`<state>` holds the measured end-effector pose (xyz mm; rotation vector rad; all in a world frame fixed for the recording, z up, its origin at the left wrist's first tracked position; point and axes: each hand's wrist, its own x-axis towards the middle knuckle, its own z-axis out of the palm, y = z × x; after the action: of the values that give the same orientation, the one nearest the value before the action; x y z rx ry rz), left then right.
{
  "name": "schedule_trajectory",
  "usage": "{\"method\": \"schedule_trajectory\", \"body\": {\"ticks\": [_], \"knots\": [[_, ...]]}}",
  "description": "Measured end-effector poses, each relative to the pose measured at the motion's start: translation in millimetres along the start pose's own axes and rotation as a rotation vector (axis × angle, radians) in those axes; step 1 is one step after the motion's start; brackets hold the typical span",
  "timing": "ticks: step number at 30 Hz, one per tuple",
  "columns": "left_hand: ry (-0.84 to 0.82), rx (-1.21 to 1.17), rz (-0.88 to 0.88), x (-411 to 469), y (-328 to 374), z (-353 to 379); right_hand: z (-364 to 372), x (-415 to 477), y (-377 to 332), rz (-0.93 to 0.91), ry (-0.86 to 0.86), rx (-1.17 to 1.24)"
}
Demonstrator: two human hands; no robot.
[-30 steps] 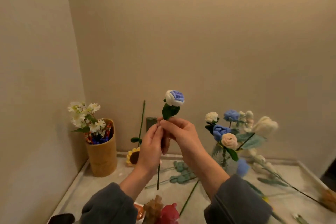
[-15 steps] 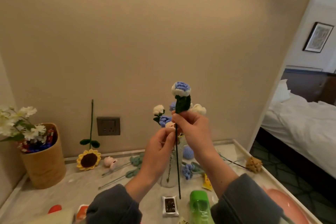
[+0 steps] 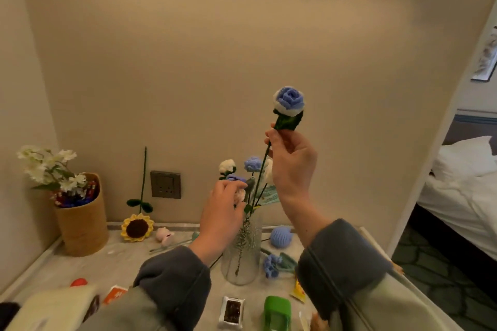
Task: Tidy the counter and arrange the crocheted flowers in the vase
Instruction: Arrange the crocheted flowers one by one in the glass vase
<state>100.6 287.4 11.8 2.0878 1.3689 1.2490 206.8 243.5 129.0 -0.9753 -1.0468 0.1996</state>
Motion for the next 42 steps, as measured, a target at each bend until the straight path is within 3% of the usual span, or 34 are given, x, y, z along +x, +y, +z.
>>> {"method": "schedule_trajectory", "body": {"ticks": [12,20,27,33,42], "knots": [[0.151,-0.028,0.069,9,11,-10,9,18,7,-0.158,-0.069,0.065],[0.199,-0.055,0.084,4,6,-8,3,-20,73,-0.092,-0.243,-0.228],[0.171,-0.139,0.008,-5,-11,3,-18,-43,124,0.12,-0.393,-0.383],[0.187,-0.261,-0.051,-18,-28,13,-19,-59,139,0.116,-0.242,-0.373],[-0.086,-0.35,-0.214,-22,-52,25,-28,-80,155,0.455,-0.217,-0.361]]}}
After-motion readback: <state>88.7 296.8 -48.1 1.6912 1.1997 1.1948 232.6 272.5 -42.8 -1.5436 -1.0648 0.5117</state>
